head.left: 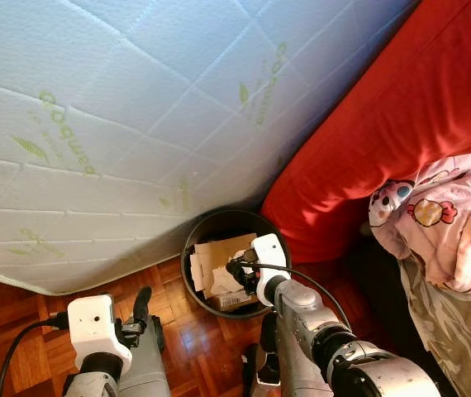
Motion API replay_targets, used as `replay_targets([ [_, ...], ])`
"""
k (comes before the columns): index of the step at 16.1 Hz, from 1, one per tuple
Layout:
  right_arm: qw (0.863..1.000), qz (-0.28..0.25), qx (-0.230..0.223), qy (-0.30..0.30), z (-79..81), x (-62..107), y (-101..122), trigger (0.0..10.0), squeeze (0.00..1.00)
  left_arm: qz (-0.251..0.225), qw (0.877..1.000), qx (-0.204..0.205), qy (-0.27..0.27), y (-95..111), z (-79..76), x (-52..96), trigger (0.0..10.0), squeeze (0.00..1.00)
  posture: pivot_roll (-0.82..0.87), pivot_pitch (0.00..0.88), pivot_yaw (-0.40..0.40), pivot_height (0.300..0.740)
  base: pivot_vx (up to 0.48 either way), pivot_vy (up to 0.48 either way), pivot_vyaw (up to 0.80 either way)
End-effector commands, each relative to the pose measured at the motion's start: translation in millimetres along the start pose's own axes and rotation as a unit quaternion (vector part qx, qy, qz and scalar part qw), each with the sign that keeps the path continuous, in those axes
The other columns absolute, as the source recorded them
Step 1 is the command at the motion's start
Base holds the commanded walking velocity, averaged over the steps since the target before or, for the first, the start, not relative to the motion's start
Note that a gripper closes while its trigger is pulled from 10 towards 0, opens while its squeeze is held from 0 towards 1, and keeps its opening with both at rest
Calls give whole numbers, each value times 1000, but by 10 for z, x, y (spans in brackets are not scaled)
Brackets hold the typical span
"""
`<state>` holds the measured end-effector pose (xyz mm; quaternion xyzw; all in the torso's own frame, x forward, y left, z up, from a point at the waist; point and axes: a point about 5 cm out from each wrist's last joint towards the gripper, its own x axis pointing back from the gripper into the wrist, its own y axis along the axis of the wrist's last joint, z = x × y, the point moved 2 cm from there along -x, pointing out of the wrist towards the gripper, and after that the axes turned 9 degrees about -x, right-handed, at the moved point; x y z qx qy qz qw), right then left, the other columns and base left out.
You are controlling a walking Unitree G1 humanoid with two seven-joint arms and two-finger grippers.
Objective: Clean up the room
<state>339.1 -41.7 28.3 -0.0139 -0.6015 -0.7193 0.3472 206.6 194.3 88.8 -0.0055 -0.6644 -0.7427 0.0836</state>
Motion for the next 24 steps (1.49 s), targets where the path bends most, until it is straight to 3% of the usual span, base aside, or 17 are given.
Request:
replay_targets([
  [1,1000,26,-9,-2,-16,28,-165,10000,1000,15,1000,0,-4,-44,-22,34,10000,0,269,370,-169,609,0,0,0],
  [3,999,15,46,9,-2,27,-116,10000,1000,15,1000,-1,-4,-42,-16,29,10000,0,268,371,-165,609,0,0,0],
  [4,995,11,98,22,28,23,-86,10000,1000,15,1000,-1,-5,-42,-18,24,10000,0,265,370,-162,609,0,0,0],
  [5,994,10,107,25,36,20,-72,10000,949,16,1000,-1,-7,-47,-21,13,10000,0,260,368,-163,609,0,0,0],
  [6,995,9,96,20,23,20,-62,10000,0,16,1000,-1,-8,-48,-27,2,10000,0,261,363,-162,609,0,0,0],
  [8,997,5,82,10,-12,22,-39,10000,0,14,1000,-1,-9,-46,-36,-39,10000,0,263,355,-160,609,0,0,0],
  [10,999,-20,26,-14,-107,38,35,10000,0,16,1000,-2,-7,-78,-11,-87,10000,0,258,333,-151,609,0,0,0],
  [11,998,-42,-11,-35,-196,61,86,10000,0,20,1000,-5,-3,-113,16,-96,10000,0,255,323,-149,609,0,0,0],
  [13,983,-87,-113,-113,-583,207,119,10000,0,36,999,-11,4,-254,92,-156,10000,0,236,279,-138,629,0,0,0],
  [14,980,-89,-125,-128,-677,259,69,10000,0,42,999,-13,4,-297,103,-167,10000,0,229,262,-135,634,0,0,0],
  [15,973,-86,-141,-159,-864,384,-82,10000,0,57,998,-17,6,-413,127,-195,10000,0,217,237,-132,649,0,0,0],
  [16,967,-69,-156,-189,-1039,569,-393,10000,0,82,996,-20,10,-588,153,-195,10000,0,203,198,-129,664,0,0,0],
  [18,965,-52,-160,-204,-1108,674,-580,10000,0,96,995,-22,10,-695,159,-240,10000,0,200,171,-127,684,0,0,0],
  [20,953,-30,-185,-236,-1213,869,-888,10000,0,116,993,-24,11,-848,182,-303,10000,0,182,92,-120,708,0,0,0],
  [22,951,5,-189,-243,-1178,989,-1176,10000,0,137,990,-27,11,-996,197,-385,10000,0,180,45,-114,712,0,0,0],
  [24,946,21,-201,-254,-1123,1029,-1326,10000,0,158,987,-31,4,-1122,195,-469,10000,0,164,0,-103,712,0,0,0],
])
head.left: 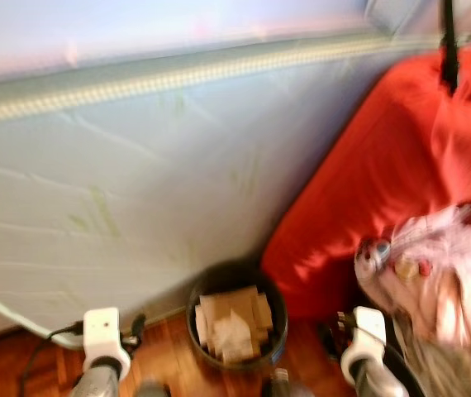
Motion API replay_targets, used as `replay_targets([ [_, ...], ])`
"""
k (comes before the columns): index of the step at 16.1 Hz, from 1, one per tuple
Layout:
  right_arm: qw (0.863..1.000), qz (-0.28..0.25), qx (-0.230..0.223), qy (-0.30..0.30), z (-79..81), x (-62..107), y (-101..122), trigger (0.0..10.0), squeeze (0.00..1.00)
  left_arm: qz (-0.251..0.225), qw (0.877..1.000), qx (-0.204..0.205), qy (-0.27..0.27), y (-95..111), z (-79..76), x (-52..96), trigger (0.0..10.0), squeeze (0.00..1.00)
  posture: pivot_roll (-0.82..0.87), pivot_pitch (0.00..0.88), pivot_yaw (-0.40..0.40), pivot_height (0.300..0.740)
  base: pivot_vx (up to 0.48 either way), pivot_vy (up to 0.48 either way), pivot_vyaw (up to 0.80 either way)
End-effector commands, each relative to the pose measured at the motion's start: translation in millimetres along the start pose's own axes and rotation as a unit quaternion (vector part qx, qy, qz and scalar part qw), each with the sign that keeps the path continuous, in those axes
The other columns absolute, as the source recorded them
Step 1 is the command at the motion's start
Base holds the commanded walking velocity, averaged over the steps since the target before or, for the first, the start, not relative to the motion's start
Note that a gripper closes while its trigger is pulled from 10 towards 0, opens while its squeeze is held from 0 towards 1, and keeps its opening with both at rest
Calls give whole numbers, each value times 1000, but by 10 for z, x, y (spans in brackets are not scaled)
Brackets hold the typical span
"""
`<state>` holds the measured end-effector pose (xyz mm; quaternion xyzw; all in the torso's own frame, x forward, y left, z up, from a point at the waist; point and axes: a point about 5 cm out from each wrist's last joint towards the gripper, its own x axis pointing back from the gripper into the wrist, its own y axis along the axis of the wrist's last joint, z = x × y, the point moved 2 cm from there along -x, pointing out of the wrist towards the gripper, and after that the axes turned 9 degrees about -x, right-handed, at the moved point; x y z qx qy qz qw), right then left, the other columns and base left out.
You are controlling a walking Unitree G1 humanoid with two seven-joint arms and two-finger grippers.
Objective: Clean up the room
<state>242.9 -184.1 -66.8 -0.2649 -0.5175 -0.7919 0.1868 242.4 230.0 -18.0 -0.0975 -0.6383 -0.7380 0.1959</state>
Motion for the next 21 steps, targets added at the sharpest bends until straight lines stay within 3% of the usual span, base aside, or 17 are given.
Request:
replay_targets([
  [1,1000,14,-9,-13,-39,27,-90,10000,0,17,1000,-10,-5,-107,-3,19,10000,0,162,0,-101,712,0,0,0],
  [3,999,41,-27,-20,3,73,-300,10000,0,75,997,-12,-19,-375,-74,23,10000,0,142,0,-83,712,0,0,0],
  [6,997,74,5,-18,5,99,-414,10000,0,109,993,-20,-31,-505,-129,30,10000,0,138,0,-82,712,0,0,0],
  [9,992,116,19,-53,-253,221,-570,10000,0,150,988,-34,-33,-627,-115,39,10000,0,143,0,-81,712,0,0,0],
  [14,989,129,21,-65,-431,321,-646,10000,0,176,983,-43,-40,-705,-144,65,10000,0,122,0,-60,712,0,0,0],
  [21,990,126,25,-65,-458,330,-633,10000,0,186,980,-49,-48,-724,-210,67,10000,0,88,0,-33,712,0,0,0],
])
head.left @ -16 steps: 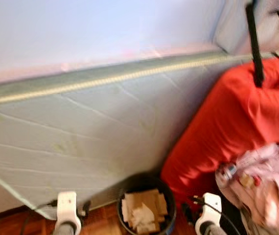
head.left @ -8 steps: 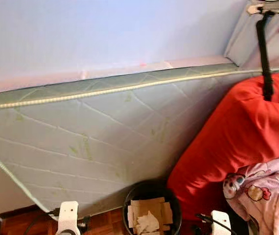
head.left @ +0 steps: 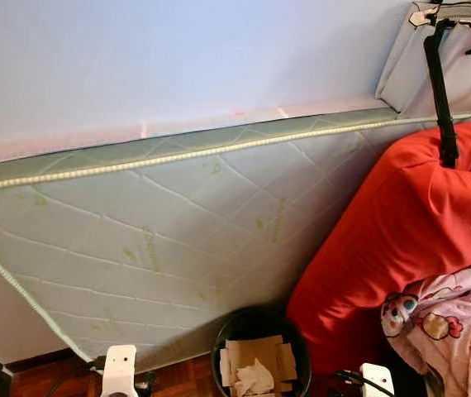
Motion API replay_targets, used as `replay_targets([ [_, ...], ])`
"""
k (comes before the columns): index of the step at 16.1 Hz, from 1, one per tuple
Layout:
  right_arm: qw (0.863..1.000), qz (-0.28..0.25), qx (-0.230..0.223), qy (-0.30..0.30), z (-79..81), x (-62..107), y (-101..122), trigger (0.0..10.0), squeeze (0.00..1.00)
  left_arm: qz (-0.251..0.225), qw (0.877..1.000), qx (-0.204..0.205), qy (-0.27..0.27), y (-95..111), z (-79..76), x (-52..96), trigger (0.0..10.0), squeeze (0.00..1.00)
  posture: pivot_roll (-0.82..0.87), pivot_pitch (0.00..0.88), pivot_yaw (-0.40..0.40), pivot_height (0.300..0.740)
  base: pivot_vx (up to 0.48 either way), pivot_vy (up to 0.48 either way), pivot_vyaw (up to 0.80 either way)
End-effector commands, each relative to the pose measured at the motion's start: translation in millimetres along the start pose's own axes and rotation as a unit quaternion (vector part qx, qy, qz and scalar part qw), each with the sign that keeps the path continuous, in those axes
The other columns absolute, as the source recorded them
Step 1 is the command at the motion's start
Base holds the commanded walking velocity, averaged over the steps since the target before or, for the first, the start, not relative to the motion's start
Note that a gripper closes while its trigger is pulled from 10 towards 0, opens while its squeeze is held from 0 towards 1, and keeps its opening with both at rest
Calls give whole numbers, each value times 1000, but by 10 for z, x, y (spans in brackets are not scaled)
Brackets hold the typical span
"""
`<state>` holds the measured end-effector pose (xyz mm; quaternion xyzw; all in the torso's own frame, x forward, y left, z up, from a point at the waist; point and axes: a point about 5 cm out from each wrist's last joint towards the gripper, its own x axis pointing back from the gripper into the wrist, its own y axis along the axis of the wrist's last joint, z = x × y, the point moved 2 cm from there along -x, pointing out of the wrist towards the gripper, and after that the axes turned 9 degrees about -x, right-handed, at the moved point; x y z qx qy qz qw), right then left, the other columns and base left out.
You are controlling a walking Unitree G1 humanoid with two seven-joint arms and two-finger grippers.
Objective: Clean up the room
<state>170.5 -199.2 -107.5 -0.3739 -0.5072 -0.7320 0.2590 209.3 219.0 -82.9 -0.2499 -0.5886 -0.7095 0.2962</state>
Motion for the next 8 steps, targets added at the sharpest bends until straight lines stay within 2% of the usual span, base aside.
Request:
replay_targets([
  [1,1000,-4,3,-4,-35,4,28,10000,0,6,1000,-14,-8,-14,-49,-2,10000,0,66,0,-28,712,0,0,0],
  [3,1000,-9,5,-12,-115,17,67,10000,0,7,1000,-18,-18,-3,-134,-8,10000,0,22,0,-24,712,0,0,0],
  [6,999,-13,11,-35,-313,67,93,10000,0,3,999,-19,-40,62,-356,-23,10000,0,-35,0,-39,712,0,0,0],
  [8,999,-15,14,-42,-385,82,137,10000,0,6,999,-17,-43,68,-422,-23,10000,0,-38,0,-49,712,0,0,0],
])
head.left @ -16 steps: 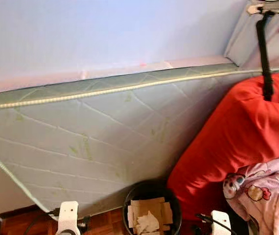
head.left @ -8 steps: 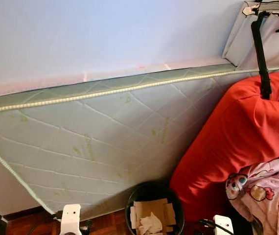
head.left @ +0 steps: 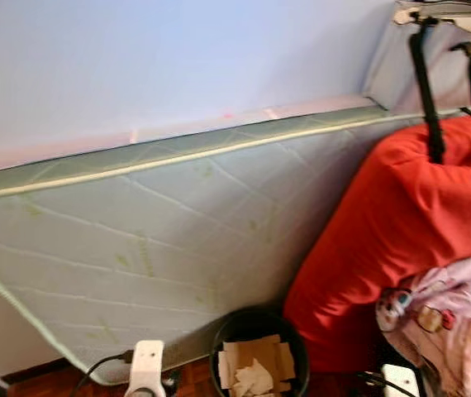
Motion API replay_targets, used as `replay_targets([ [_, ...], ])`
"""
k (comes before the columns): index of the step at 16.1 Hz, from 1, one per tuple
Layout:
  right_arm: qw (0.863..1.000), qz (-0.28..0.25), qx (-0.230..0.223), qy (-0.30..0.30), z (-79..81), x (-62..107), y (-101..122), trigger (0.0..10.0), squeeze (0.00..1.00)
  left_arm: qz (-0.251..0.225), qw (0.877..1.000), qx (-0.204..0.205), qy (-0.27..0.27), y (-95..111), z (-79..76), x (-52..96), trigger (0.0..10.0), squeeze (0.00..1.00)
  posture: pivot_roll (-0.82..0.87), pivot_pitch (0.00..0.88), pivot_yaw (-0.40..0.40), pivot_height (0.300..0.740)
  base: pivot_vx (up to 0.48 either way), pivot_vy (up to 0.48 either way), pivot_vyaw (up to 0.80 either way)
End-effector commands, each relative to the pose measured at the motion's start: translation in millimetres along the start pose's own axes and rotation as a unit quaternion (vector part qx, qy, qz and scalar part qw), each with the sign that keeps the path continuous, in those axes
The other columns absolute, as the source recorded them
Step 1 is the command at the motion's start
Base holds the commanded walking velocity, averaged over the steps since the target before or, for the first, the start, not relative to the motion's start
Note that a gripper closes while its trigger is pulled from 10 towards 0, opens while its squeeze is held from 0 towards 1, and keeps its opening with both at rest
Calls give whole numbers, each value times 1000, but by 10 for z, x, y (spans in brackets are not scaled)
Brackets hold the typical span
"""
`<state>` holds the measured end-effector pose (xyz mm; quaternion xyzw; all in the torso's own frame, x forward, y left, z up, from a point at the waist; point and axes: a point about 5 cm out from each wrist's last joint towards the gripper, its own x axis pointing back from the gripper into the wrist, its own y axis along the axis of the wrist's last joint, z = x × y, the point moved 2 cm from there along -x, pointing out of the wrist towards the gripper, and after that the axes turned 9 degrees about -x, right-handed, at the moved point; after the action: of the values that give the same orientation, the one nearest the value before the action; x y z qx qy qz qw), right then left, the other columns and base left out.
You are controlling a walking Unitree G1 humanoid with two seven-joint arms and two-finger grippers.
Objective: Clean up the room
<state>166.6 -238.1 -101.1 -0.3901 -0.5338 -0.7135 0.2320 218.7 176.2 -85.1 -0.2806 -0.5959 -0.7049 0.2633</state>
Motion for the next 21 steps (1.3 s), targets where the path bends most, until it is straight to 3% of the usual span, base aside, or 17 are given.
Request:
replay_targets([
  [1,1000,-2,-4,-10,-63,10,16,10000,0,13,1000,-6,0,-41,-24,3,10000,0,-43,0,-40,712,0,0,0],
  [3,999,-19,-30,-32,-122,13,76,10000,0,14,1000,-12,-6,-27,-50,-2,10000,0,-63,0,-6,712,0,0,0],
  [4,996,-35,-73,-44,-108,5,101,10000,0,12,1000,-21,-9,7,-37,-14,10000,0,-86,0,24,712,0,0,0],
  [8,999,-15,-42,0,222,-46,7,10000,0,-7,1000,-30,0,183,81,-58,10000,0,-93,0,18,712,0,0,0],
  [10,998,-20,-65,-2,339,-63,-3,10000,0,-11,999,-30,3,206,104,-61,10000,0,-76,0,20,712,0,0,0],
  [12,997,-16,-78,9,555,-83,-40,10000,0,-6,999,-31,8,177,121,-55,10000,0,-52,0,38,712,0,0,0],
  [15,997,-7,-71,13,487,-65,-95,10000,0,1,1000,-25,19,110,174,-36,10000,0,-33,0,31,712,0,0,0],
  [18,998,3,-64,10,529,-58,-163,10000,0,6,999,-19,27,42,208,-15,10000,0,-12,0,20,712,0,0,0],
  [21,998,5,-56,12,440,-44,-174,10000,0,14,999,-10,32,-41,224,11,10000,0,-25,0,20,712,0,0,0],
])
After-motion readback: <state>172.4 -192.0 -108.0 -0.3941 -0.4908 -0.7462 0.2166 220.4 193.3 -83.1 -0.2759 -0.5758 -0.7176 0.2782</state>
